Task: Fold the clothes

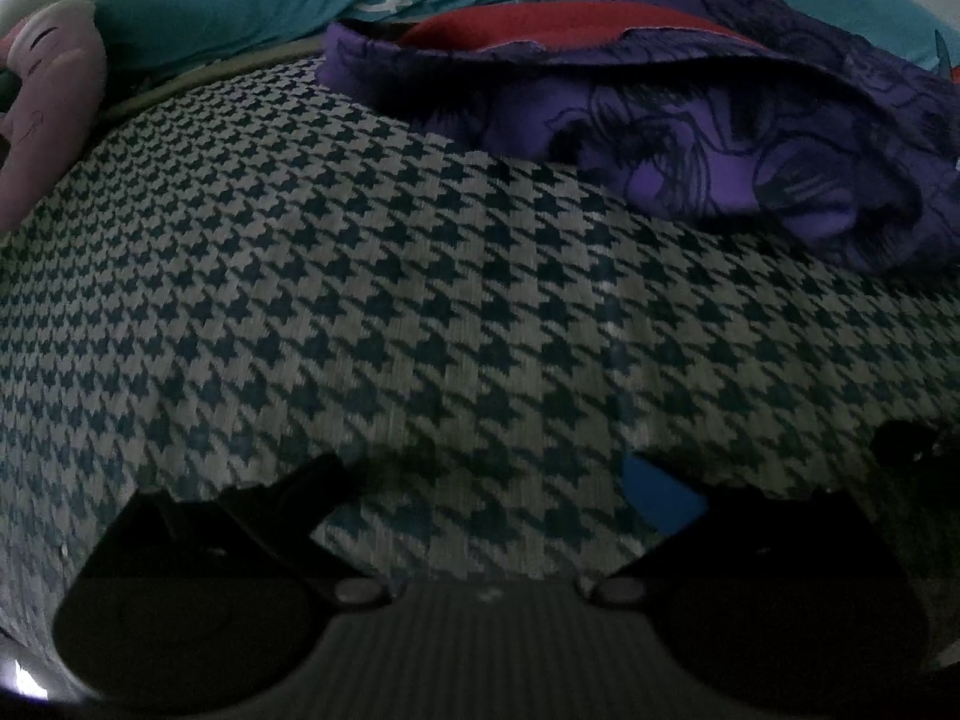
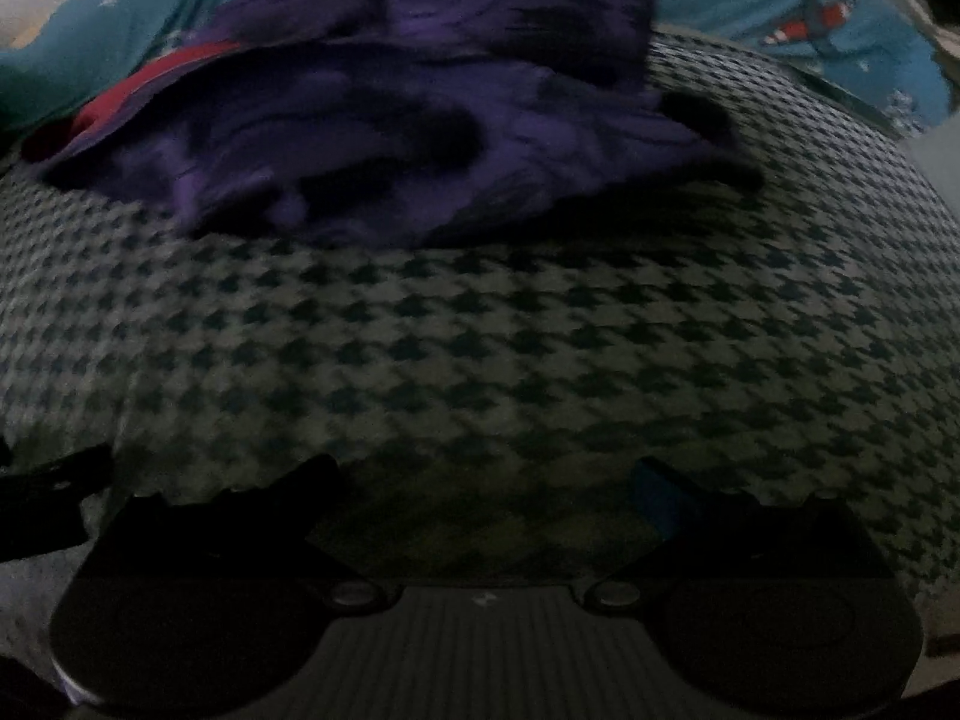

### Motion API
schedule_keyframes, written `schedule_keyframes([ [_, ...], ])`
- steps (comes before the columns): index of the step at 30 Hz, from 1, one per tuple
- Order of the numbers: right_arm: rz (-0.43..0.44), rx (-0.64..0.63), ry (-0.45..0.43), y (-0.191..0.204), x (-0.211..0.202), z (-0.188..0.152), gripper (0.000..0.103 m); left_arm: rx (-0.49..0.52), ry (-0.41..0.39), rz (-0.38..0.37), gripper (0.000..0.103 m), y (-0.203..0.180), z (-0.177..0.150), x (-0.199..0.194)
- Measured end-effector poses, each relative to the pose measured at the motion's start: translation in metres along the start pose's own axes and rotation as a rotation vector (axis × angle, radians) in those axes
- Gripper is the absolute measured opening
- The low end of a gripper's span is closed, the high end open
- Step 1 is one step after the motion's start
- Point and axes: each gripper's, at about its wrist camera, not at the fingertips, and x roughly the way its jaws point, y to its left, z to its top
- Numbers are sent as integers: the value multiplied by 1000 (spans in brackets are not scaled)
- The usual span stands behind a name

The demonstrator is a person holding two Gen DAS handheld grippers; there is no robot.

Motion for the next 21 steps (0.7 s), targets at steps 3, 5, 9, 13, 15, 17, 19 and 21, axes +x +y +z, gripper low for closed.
schedule_keyframes([
  [3,19,-41,-12,6,-4,-7,103,4,0,-4,103,6,-34,-16],
  [5,25,-49,-28,7,-6,-13,103,7,1,-8,103,10,-59,-27],
  [9,19,-29,-42,9,-9,-20,103,3,27,-6,103,11,-66,-34],
  [13,14,-28,-53,10,-12,-24,103,5,39,0,103,22,-48,-43],
  [15,16,-25,-53,9,-11,-23,103,-4,41,12,103,23,-66,-55],
  [17,15,-22,-52,9,-12,-22,103,-17,45,29,103,21,-78,-65],
  [19,14,-20,-50,9,-12,-22,103,-20,39,41,103,13,-82,-70],
  [21,13,-16,-44,9,-12,-21,103,-18,36,51,103,-1,-107,-86],
])
